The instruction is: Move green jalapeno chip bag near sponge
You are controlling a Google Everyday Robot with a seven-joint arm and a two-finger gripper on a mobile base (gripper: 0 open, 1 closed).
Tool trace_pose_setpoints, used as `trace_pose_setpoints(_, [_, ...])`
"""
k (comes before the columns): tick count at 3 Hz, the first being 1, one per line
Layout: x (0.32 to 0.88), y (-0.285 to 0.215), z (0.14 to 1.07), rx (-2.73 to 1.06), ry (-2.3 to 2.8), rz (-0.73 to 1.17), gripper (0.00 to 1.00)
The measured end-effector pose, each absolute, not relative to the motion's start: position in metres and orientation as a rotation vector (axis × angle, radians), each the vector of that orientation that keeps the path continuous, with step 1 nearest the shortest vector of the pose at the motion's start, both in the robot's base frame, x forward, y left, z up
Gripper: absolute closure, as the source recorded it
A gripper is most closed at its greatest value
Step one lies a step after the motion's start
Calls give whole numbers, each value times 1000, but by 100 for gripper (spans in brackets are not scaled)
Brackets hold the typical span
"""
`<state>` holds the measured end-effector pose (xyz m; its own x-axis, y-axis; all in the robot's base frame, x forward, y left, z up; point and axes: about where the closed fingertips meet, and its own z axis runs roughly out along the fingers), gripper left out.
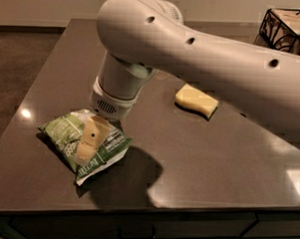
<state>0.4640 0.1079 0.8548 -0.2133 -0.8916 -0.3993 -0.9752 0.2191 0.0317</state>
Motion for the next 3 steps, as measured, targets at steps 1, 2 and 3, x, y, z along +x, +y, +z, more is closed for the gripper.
trace_pose_setpoints(1, [470,120,838,-1778,2213,372,17])
trace_pose_setpoints(2, [475,124,834,-1788,2207,355,40])
trace_pose_setpoints(3, [481,118,843,-1769,2191,315,62])
